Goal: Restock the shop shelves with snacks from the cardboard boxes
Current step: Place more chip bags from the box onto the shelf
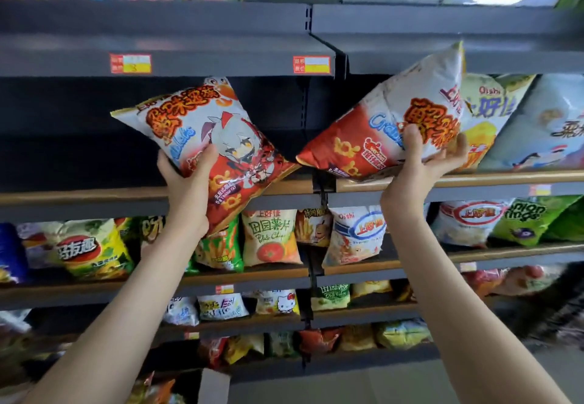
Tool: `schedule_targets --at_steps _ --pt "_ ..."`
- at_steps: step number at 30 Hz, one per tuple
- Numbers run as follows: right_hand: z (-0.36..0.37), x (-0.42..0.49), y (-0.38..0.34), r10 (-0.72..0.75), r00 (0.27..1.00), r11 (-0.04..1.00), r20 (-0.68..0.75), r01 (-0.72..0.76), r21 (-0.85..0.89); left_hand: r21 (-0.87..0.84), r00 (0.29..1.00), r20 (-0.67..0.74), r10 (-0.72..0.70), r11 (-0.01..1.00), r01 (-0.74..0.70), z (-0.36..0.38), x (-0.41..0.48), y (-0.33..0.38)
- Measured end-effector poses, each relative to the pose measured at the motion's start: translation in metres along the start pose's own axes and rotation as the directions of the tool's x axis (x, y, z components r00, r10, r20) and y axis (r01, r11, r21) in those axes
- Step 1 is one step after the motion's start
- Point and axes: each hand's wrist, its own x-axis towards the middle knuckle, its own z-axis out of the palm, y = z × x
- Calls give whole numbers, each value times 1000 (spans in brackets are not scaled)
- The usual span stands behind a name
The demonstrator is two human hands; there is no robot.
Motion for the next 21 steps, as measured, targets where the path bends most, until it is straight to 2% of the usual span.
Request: schedule_targets --at_steps 2,4,7,10,14,18,21 --pt "-4 3 -2 -78 996 997 -41 77 -24 4 1000 21 4 1000 -4 7 6 -4" --pt "-4 5 -1 -165 986 984 -10 164 -68 20 999 53 10 1000 -11 15 11 -9" --pt "2 6 9 -198 978 972 61 204 -115 17 997 69 37 999 -39 27 17 -18" --pt "4 4 27 -237 965 938 112 257 -233 39 992 78 97 994 -100 35 23 -23" --pt "3 10 46 -212 949 903 232 281 -324 135 983 97 153 977 -166 39 27 -26" --pt "6 22 60 -162 953 895 256 251 -368 279 978 146 147 943 -183 39 30 -24" --pt "9 26 67 -171 944 865 281 280 -416 383 970 181 165 896 -223 39 31 -25"
